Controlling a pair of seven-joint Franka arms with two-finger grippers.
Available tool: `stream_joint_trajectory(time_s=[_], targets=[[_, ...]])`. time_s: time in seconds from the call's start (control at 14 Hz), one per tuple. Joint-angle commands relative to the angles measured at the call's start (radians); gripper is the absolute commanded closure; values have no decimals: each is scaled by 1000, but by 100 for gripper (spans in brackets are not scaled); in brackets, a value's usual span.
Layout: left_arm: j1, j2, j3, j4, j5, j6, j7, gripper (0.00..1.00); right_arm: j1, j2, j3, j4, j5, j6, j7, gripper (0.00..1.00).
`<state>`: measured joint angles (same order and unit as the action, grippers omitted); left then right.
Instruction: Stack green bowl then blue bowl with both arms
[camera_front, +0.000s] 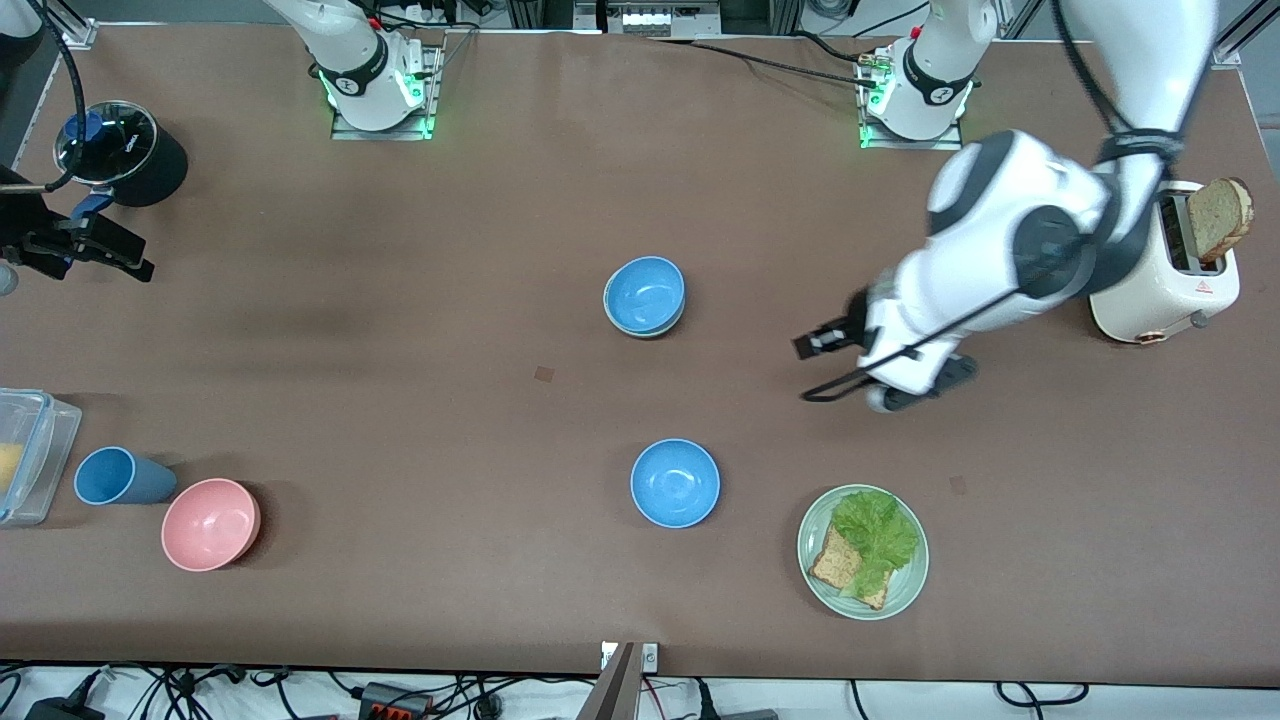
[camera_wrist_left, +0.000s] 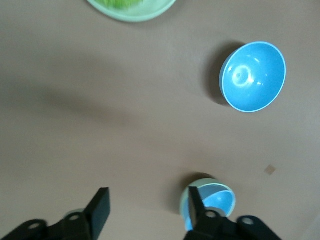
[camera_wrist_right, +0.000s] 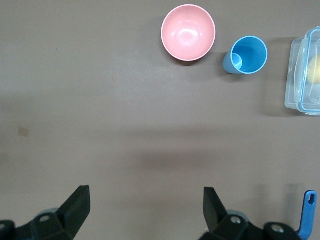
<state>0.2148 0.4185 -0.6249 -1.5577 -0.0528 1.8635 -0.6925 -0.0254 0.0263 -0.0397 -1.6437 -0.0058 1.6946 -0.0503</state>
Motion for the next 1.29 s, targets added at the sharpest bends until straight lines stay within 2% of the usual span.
stream_joint_trajectory(time_s=[0.0, 0.14, 0.21, 0.36, 0.5, 0.79, 0.86, 1.07, 1.21], targets=[[66, 8, -9, 34, 25, -53, 216, 0, 1, -17, 3, -4, 0, -4, -5, 0], [133, 9, -6, 82, 34, -139, 386, 0, 1, -14, 1, -4, 1, 17, -5, 0], [164, 0, 19, 81, 33, -147, 497, 0, 1, -12, 3, -4, 1, 23, -5, 0], [166, -67, 129, 52, 30, -148, 705, 0, 1, -5, 3, -5, 4, 45, -3, 0], [158, -140, 209, 18, 31, -145, 787, 0, -1, 0, 3, -5, 13, 50, -3, 0], [-10, -236, 465, -67, 31, -142, 795, 0, -1, 1, 1, -5, 13, 51, -3, 0], [-47, -271, 508, -97, 33, -148, 797, 0, -1, 1, 1, -5, 13, 50, -5, 0], [-89, -366, 533, -160, 30, -139, 794, 0, -1, 1, 1, -7, 12, 48, -6, 0], [-167, -400, 614, -173, 27, -133, 794, 0, 1, 0, 1, -7, 7, 39, -6, 0]])
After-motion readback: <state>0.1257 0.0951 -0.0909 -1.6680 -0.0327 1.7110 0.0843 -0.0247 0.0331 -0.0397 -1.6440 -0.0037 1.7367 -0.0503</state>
